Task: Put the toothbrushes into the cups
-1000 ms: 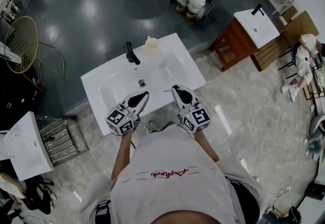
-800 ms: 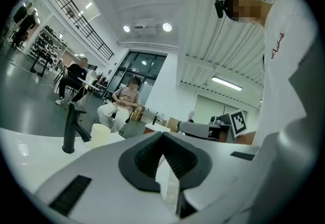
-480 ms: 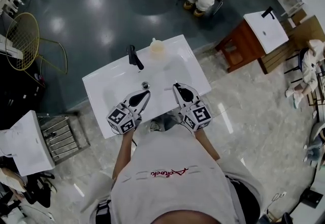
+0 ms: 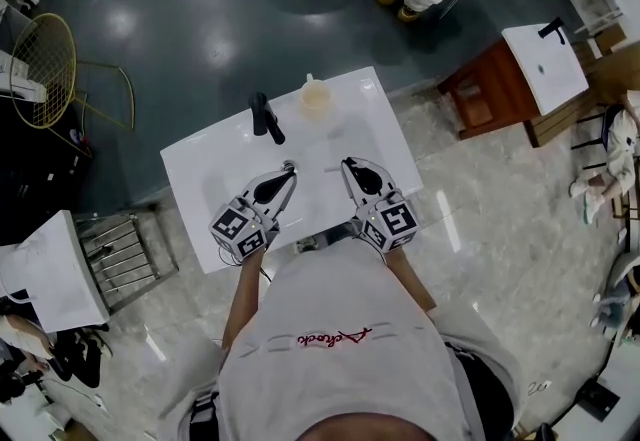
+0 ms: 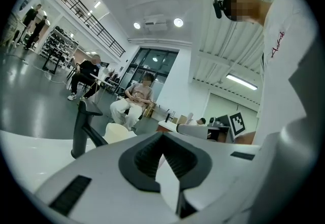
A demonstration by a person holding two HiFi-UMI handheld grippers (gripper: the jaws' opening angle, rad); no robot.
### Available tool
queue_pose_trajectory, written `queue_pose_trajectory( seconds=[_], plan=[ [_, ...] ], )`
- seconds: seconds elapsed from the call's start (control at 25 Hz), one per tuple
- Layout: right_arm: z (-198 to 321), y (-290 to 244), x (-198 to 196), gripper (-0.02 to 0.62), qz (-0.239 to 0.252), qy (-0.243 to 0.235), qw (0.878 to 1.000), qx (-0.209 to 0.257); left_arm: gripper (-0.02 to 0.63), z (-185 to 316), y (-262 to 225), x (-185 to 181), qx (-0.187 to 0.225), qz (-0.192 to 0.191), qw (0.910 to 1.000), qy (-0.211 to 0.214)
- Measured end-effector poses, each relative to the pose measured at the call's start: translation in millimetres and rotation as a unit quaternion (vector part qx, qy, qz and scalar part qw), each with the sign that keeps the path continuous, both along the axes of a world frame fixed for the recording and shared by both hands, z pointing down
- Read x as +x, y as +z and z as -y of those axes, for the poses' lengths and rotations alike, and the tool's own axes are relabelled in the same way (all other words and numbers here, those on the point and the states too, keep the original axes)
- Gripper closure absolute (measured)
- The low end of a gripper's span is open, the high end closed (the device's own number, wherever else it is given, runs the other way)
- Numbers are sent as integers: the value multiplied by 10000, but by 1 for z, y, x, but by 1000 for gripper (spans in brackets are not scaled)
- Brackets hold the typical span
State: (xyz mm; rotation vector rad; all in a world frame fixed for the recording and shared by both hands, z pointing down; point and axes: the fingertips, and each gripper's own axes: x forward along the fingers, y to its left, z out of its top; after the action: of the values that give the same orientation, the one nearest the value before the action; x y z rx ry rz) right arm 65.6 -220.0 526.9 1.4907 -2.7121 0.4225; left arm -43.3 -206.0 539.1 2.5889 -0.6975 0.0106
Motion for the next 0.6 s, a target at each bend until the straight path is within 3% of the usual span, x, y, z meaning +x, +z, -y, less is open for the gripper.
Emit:
queue_pose_trajectory(
  seconds=[0.36, 0.6],
  plan=[
    [31, 20, 6, 575, 11, -234, 9993, -306, 591, 22, 18, 7, -299, 66, 9994, -173],
    [68, 16, 3, 575, 14, -421, 9990, -134, 591, 33, 24, 4, -421, 85, 9986, -301]
  ],
)
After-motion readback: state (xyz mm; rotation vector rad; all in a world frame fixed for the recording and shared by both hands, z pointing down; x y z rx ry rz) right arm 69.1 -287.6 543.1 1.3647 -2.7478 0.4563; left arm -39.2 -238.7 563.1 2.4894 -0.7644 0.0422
